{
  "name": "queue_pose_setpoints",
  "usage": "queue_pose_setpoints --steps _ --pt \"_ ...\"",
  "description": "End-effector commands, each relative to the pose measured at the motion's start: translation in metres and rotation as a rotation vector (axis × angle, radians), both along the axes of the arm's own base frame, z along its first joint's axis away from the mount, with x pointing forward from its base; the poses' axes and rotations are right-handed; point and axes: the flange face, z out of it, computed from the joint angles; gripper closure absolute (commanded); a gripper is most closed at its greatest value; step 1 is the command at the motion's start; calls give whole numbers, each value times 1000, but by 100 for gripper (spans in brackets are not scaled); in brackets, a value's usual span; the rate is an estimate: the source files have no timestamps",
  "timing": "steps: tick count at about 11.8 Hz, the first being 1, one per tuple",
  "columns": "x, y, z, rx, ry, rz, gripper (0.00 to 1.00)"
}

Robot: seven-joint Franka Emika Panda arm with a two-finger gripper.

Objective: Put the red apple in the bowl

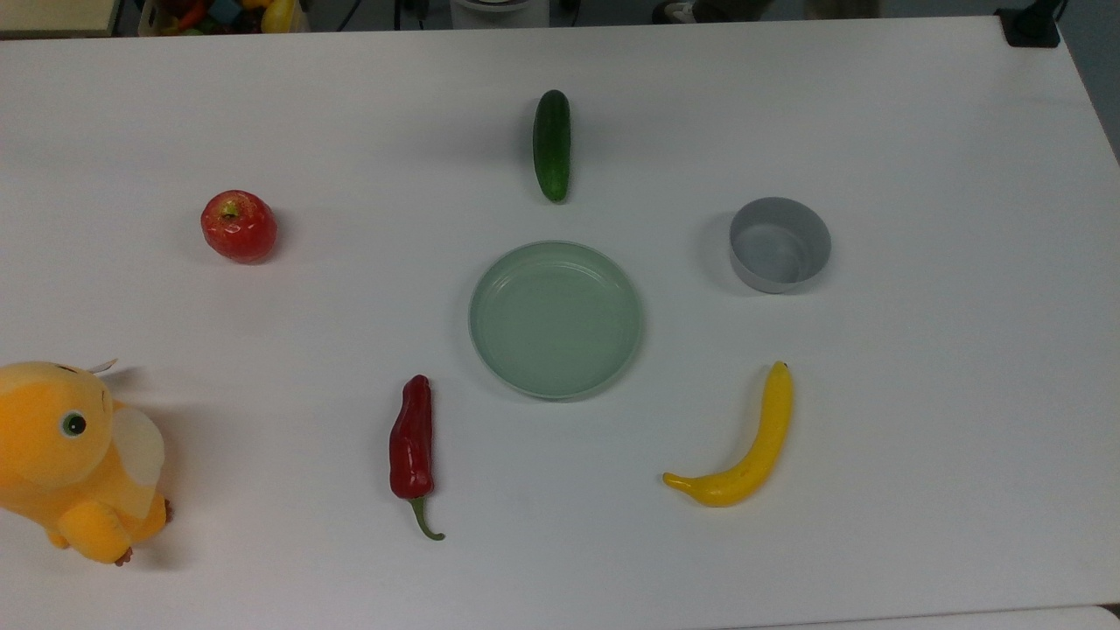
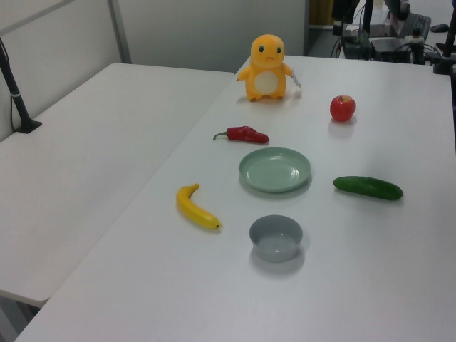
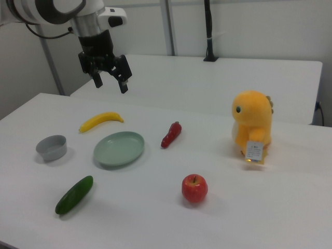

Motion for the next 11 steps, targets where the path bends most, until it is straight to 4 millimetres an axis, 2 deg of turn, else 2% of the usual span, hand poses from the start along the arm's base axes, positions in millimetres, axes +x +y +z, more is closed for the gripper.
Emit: queue_pose_setpoints --steps 1,5,7,8,11 --pt "0 32 -11 34 49 49 0" --pt "-9 24 -22 30 90 60 0" --pt "-16 23 -38 26 123 102 0" --pt "-24 15 -34 23 111 121 0" --pt "-40 -4 -46 16 15 66 0"
